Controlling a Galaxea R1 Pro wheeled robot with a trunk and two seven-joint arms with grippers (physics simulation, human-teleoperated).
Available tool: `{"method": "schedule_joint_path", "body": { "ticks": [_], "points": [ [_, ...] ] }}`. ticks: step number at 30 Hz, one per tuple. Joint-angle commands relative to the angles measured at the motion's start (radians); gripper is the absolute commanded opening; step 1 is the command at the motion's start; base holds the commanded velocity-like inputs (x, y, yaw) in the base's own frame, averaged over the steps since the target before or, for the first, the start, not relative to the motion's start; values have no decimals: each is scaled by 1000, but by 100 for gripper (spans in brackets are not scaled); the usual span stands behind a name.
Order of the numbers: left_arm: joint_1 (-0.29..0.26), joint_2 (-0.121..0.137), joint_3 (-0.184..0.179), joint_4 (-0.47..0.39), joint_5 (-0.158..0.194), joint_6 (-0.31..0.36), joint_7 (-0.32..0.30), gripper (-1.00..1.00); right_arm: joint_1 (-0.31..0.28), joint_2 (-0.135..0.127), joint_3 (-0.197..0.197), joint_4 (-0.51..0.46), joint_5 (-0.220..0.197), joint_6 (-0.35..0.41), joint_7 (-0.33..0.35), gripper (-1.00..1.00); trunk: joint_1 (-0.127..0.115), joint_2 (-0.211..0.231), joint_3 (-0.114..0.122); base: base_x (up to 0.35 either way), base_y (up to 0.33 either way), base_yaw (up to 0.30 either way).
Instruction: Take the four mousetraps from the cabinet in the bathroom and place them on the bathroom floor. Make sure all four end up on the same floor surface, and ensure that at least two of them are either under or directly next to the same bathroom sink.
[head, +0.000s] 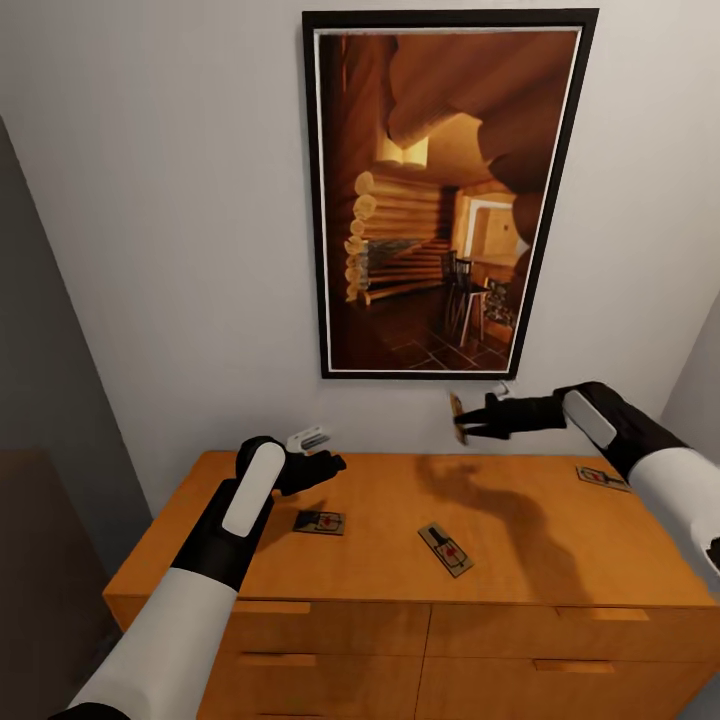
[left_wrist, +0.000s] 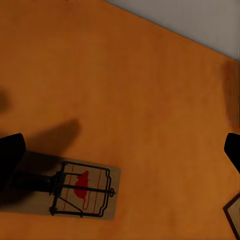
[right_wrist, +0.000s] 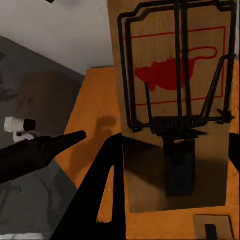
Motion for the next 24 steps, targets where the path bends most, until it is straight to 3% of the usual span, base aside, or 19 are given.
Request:
{"method": "schedule_joint_path", "body": {
  "ticks": [1,4,6,7,8,10,13,18,20,22,24],
  "points": [
    [-1,0,-1,-2,10,1,11,100,-1,-21,66,-30,-65,0,18,-100,0,-1,-1,0,0,0],
    [-1,0,-2,-2,10,1,11,100,-1,-77,165,-124,-200,0,33,-100,0,-1,-1,0,0,0],
    [-1,-1,-2,-4,10,1,12,100,-1,-145,238,-257,-346,-1,40,-100,0,-1,-1,0,0,0],
    [-1,-1,-2,-4,10,1,13,100,-1,-163,251,-293,-384,-1,40,-100,0,-1,-1,0,0,0],
    [-1,-1,-2,-5,10,1,14,100,-1,-194,271,-365,-456,-2,37,-100,0,-1,-1,0,0,0],
    [-1,-2,-3,-10,10,1,16,100,-1,-224,287,-455,-547,-2,26,-100,0,-1,-1,0,0,0],
    [-1,-3,-3,-23,11,1,18,100,-1,-240,294,-525,-627,-2,-26,-100,0,-1,-1,0,0,0],
    [-1,-6,-3,-38,21,0,21,100,-1,-222,258,-608,-782,-3,-243,-100,0,-1,-1,0,0,0],
    [-1,-6,-3,-43,35,1,25,100,-1,-207,216,-676,-901,-3,-414,-100,0,-1,-1,0,0,0],
    [-1,-6,-3,-47,41,1,31,100,-1,-202,201,-711,-967,-4,-522,-100,0,-1,-1,0,0,0],
    [-1,-8,-3,-59,55,1,69,100,-1,-187,181,-781,-1126,-6,-761,-100,0,-1,-1,0,0,0]
  ]
}}
